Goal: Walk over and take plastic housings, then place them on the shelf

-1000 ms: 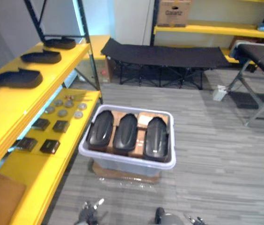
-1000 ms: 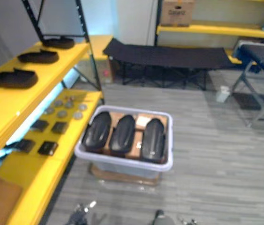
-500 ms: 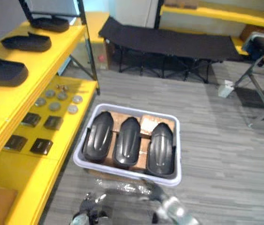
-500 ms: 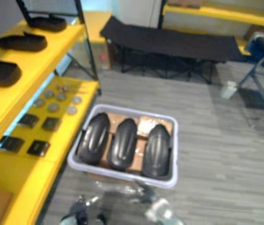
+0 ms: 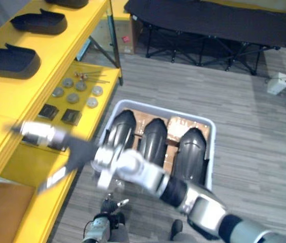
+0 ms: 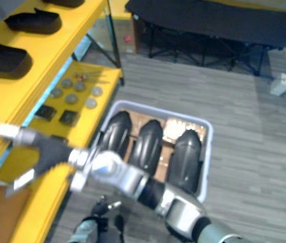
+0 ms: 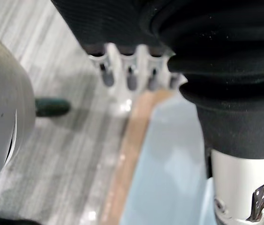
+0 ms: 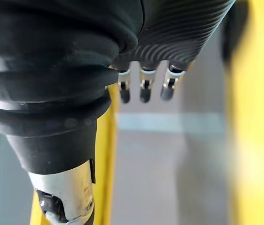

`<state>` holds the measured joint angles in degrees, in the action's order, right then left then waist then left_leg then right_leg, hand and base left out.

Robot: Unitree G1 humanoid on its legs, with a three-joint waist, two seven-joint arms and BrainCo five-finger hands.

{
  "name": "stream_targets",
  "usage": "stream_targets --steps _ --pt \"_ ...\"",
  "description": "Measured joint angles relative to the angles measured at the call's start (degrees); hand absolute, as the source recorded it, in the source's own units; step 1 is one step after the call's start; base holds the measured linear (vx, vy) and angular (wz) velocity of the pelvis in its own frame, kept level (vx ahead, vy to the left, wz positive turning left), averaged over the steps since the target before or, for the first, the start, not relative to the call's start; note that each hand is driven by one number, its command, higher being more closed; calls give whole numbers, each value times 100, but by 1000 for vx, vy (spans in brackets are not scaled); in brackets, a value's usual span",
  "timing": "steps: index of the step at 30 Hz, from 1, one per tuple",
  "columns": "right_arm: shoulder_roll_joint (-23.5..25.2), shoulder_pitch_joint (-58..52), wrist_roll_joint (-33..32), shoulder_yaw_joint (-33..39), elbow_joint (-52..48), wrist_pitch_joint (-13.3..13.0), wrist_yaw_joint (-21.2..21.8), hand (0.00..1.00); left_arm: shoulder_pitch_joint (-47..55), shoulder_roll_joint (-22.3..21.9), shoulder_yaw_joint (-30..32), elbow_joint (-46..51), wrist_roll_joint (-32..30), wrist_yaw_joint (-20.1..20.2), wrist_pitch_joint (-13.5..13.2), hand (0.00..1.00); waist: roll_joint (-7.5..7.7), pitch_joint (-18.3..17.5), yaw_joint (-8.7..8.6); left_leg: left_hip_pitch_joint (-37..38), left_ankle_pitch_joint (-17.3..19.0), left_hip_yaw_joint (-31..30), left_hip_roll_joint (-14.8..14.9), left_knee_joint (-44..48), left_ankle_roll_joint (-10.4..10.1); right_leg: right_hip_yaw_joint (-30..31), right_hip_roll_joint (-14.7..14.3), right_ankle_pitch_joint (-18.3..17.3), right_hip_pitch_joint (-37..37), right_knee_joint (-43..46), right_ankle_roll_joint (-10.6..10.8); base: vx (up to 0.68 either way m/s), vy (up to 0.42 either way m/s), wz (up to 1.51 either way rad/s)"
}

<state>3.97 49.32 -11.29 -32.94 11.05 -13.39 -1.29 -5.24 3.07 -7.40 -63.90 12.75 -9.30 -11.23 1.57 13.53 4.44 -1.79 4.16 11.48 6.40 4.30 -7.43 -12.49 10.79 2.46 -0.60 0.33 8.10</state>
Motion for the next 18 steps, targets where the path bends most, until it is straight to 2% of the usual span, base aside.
stream_targets --steps 2,3,4,6,7,11,18 --pt "-381 56 429 637 -332 -6 -456 0 -11 15 16 174 -7 -118 -3 0 28 236 -107 -121 -11 1 -1 17 16 15 0 0 154 79 0 -79 3 -2" --pt "-754 17 850 1208 -629 -7 -844 0 -57 50 56 331 -33 -188 -24 0 67 416 -168 -330 -23 1 -2 45 33 40 0 3 377 138 -5 -111 -3 -3" --pt "-896 -21 983 1456 -741 -6 -979 0 -101 50 62 353 -33 -199 -28 0 83 495 -194 -424 -28 2 -3 83 41 55 1 4 470 167 -6 -99 -8 -1" --pt "-1308 -264 1336 2380 -1056 -2 -1554 0 -345 98 153 452 -49 -325 -51 0 118 947 -238 -769 -4 9 56 440 46 184 0 29 745 317 -41 -99 4 -8" --pt "-1429 -364 1451 2644 -1155 7 -1710 0 -447 96 228 449 -69 -356 -52 0 119 1070 -279 -907 48 10 94 589 58 203 -4 30 856 388 -42 -97 12 -12" --pt "-1662 -890 1912 3295 -1917 26 -2165 0 -991 114 236 435 -274 -466 -48 0 142 1414 -413 -1424 254 54 212 1144 103 408 -75 30 1287 577 -43 -50 4 -17" --pt "-1622 -2187 2618 3530 -2707 33 -2391 0 -1806 72 220 592 -455 -804 -117 0 143 1414 -533 -1691 331 10 213 1350 143 486 -61 29 1477 656 -44 -6 6 1"
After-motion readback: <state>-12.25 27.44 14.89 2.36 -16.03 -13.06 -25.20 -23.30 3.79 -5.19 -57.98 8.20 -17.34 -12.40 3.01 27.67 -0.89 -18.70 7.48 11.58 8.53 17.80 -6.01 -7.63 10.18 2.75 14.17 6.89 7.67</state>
